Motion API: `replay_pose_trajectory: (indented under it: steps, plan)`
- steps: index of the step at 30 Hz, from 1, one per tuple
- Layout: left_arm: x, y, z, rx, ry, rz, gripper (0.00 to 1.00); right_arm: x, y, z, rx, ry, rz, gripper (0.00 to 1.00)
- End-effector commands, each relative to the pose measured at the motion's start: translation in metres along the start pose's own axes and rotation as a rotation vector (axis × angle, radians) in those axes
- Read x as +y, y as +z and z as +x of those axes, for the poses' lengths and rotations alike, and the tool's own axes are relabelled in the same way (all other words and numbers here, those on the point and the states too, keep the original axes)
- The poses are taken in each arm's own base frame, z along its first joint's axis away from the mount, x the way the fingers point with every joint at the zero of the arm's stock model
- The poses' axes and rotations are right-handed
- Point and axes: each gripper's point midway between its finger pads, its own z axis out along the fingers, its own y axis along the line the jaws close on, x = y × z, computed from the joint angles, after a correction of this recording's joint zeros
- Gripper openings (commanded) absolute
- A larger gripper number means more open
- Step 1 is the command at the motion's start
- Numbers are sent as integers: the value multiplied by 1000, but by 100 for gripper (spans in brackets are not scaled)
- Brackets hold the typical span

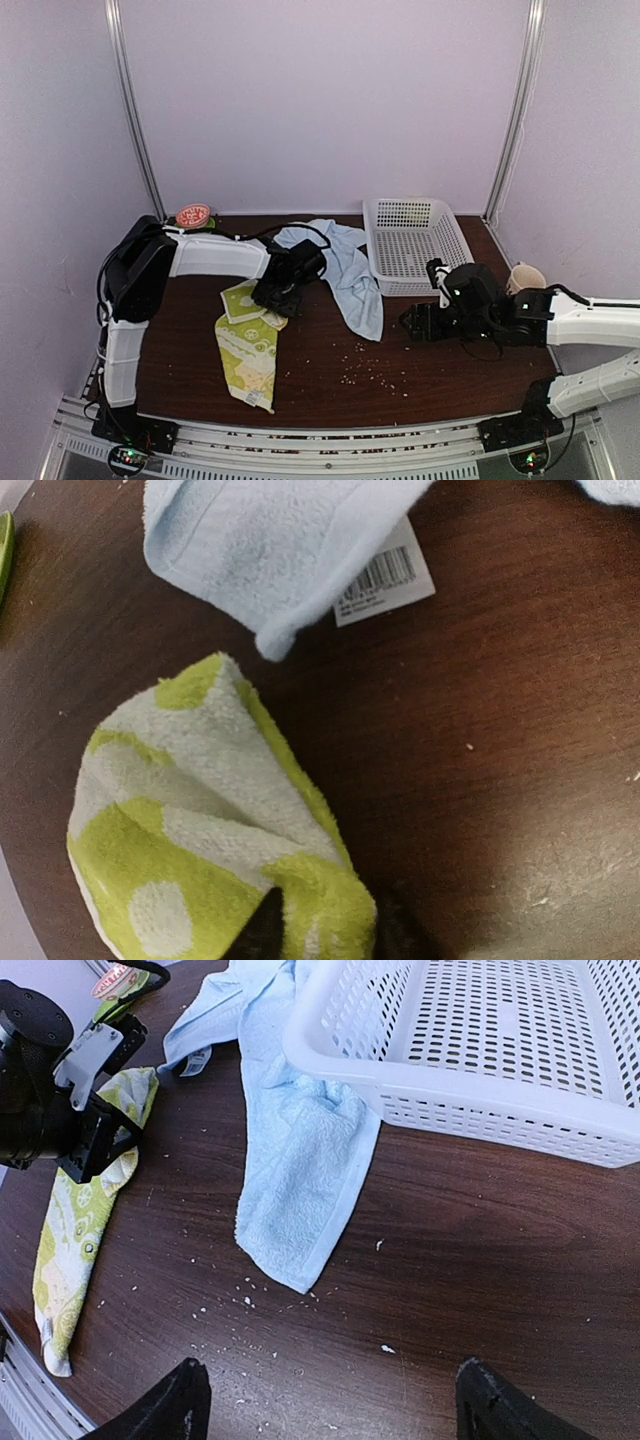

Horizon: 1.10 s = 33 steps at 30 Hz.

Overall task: Roll the towels
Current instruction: Pick up the towel from the center of the board, then place the towel at the center of the board.

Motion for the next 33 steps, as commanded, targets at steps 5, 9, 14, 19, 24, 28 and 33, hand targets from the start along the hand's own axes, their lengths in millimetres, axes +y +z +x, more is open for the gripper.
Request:
replay_pose_trajectory:
  steps: [5,9,14,19,24,28,33]
  plan:
    - [33,-119,-51,-225,-176,198,0,7,-23,-32,-97,-8,-13,84]
    - [36,-233,-78,-398,-231,469,0,20,-28,-45,-131,-6,-62,85]
    - [30,-346,-82,-553,-274,802,0,26,-33,-55,-179,17,-103,85]
    - [55,-263,-38,-410,-406,711,0,25,-26,-42,-132,27,-104,85]
    - [70,-161,28,-261,-528,595,3,25,-16,-21,-74,16,-103,85]
    - [78,-117,68,-175,-568,511,42,34,-5,-5,-21,-9,-107,84]
    - [96,-114,86,-169,-564,428,78,62,13,8,47,-74,-124,82]
